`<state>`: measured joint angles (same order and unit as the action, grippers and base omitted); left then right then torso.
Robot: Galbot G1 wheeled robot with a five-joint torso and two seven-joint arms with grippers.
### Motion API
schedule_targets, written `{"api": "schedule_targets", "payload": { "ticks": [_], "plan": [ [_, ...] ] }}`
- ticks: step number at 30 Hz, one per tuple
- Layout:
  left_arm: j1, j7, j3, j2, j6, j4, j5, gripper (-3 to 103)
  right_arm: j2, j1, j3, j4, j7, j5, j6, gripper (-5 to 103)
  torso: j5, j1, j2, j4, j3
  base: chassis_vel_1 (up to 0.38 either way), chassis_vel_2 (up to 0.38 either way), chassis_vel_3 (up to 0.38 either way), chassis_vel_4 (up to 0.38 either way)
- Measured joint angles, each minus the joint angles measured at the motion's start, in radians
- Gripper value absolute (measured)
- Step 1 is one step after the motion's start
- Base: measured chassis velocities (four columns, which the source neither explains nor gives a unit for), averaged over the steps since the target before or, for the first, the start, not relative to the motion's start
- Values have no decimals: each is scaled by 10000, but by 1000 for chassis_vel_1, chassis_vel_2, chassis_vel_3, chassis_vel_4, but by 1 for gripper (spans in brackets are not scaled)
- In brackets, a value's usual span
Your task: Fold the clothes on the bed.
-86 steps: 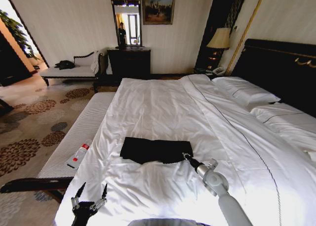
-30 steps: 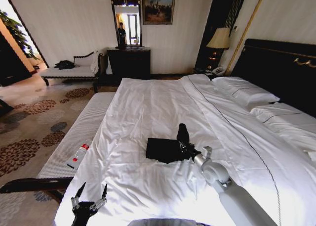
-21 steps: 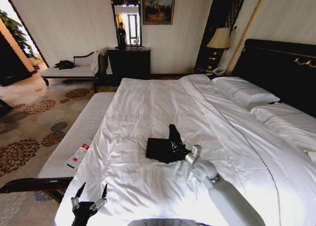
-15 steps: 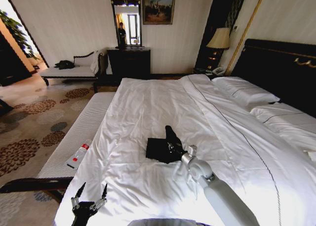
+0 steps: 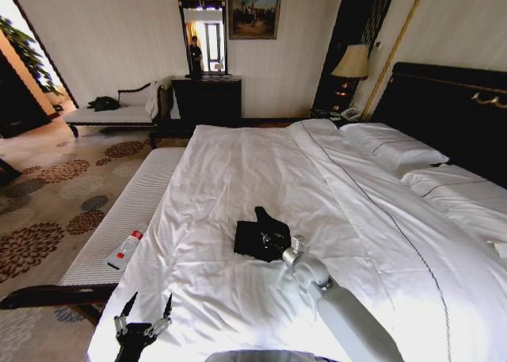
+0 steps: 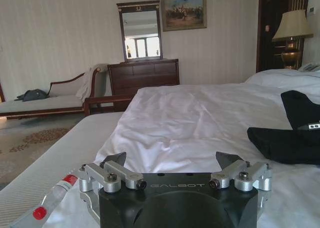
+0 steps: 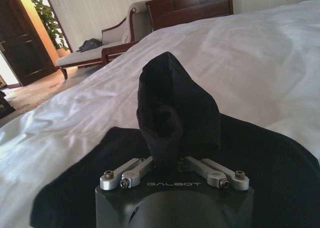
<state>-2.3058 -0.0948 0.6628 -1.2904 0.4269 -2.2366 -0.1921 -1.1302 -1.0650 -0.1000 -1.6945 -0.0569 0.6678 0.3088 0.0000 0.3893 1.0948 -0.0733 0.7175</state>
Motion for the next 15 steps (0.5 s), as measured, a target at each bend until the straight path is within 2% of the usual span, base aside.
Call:
{"api": "schedule_targets", "payload": {
  "ticks": [8,9,10,13,15],
  "plan": [
    [0,0,0,0,0,0,0,100,97,-12,91,14,17,76,-36,3,0,0,0,-1,0,0,0,0,0],
    [-1,0,0,0,0,0,0,100,136,-18,94,-1,32,94,-51,8,0,0,0,0,0,0,0,0,0],
    [0,0,0,0,0,0,-1,100,151,-24,96,-24,36,97,-56,8,1,0,0,0,0,0,0,0,0],
    [0,0,0,0,-1,0,0,100,344,-146,198,-462,91,100,-65,23,1,0,-1,-1,0,0,0,0,0],
    [0,0,0,0,0,0,0,100,398,-188,241,-583,103,58,-65,23,1,0,0,-1,0,0,0,0,0]
  ]
}}
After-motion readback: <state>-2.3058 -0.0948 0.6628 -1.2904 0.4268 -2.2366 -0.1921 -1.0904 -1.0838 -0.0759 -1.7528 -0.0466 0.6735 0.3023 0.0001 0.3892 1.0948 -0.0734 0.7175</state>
